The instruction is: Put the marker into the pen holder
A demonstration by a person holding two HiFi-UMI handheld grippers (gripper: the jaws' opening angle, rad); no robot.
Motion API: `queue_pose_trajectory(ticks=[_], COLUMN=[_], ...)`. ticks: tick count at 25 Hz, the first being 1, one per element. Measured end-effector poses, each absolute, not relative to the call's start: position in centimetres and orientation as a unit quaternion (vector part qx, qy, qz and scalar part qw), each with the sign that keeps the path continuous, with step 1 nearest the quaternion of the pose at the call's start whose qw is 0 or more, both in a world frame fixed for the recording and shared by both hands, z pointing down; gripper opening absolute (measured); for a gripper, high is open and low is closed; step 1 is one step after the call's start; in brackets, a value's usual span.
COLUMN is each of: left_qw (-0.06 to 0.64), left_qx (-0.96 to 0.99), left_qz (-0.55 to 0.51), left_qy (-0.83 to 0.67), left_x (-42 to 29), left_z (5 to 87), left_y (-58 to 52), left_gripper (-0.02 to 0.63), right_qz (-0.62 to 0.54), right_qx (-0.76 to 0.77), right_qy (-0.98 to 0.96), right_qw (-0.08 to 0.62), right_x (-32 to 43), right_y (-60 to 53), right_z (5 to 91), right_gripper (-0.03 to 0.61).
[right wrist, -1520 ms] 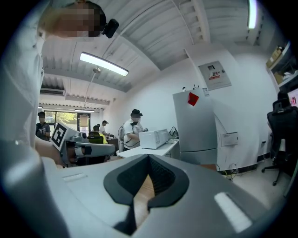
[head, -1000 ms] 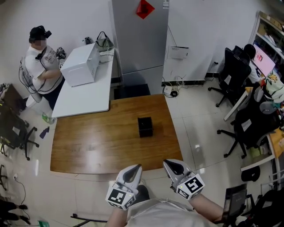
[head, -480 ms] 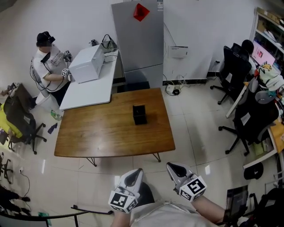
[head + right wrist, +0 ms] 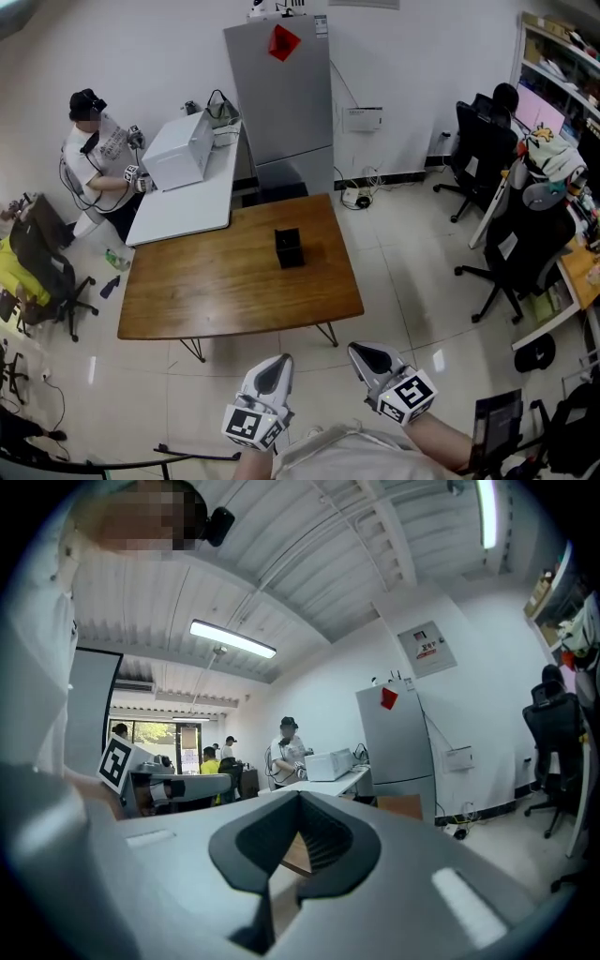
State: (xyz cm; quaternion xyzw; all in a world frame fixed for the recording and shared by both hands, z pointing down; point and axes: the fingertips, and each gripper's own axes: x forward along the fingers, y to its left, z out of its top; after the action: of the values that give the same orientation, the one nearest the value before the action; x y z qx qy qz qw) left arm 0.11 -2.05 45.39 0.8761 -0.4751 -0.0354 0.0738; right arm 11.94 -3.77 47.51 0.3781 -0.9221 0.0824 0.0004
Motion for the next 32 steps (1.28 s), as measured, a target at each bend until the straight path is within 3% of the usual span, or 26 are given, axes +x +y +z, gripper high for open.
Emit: queue_pose_trajectory(ticks=[12,32], left_qw=[0.071,0.079], left_qx=[0.881,0.881], left_qz=[-0.043,-0.044], left_qy=[-0.466,-0.465], left_x=[-2.8,-3.1], left_z=[45.5,45.7], left_y=[-0.5,0.5], left_gripper=[0.017,0.017], right_qz=[0.058,0.060], right_qx=[0.358,0.362], right_qy=[-0.932,-0.930], right_qw=[0.005,0.027], right_x=[7.3,7.0], right_y=[-1.4,-0.4], right_z=[45.8,46.6], right_gripper=[0.002,0.002])
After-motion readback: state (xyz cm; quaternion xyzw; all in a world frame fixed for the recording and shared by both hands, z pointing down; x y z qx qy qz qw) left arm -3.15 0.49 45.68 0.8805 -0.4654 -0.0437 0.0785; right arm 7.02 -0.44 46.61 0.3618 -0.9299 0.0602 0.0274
